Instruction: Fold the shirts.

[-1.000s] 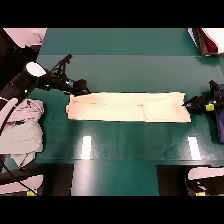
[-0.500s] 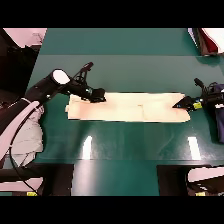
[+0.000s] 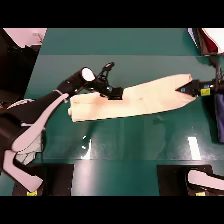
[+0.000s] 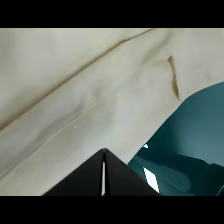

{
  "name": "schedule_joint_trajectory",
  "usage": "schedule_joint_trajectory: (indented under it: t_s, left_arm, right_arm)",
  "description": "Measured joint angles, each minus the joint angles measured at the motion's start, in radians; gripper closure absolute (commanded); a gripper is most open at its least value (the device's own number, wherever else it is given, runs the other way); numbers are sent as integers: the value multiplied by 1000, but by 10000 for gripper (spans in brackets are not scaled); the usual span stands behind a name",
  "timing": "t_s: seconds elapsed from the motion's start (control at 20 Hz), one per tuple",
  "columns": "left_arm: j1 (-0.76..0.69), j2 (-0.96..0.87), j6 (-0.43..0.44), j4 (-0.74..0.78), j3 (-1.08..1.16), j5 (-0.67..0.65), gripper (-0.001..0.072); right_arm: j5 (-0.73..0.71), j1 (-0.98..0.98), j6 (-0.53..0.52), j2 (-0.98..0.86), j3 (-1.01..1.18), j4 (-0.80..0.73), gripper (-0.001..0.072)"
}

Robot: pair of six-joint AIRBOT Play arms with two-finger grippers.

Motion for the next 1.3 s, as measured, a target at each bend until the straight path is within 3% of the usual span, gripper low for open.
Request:
schedule_joint_trajectory:
  t_s: [0.2, 0.55, 0.95, 1.3]
  left_arm:
    - [-29, -123, -26, 3, 135, -3, 685]
    - [-40, -180, -93, 57, 204, 68, 685]
    - [-25, -195, -111, 127, 209, -14, 685]
    - [181, -43, -76, 175, 210, -158, 685]
  right_arm:
    - [29, 108, 81, 66, 124, 19, 693]
    - [92, 340, 254, 32, 389, -158, 693]
    - [137, 510, 310, -119, 620, -196, 693]
    - [137, 608, 313, -196, 686, -199, 693]
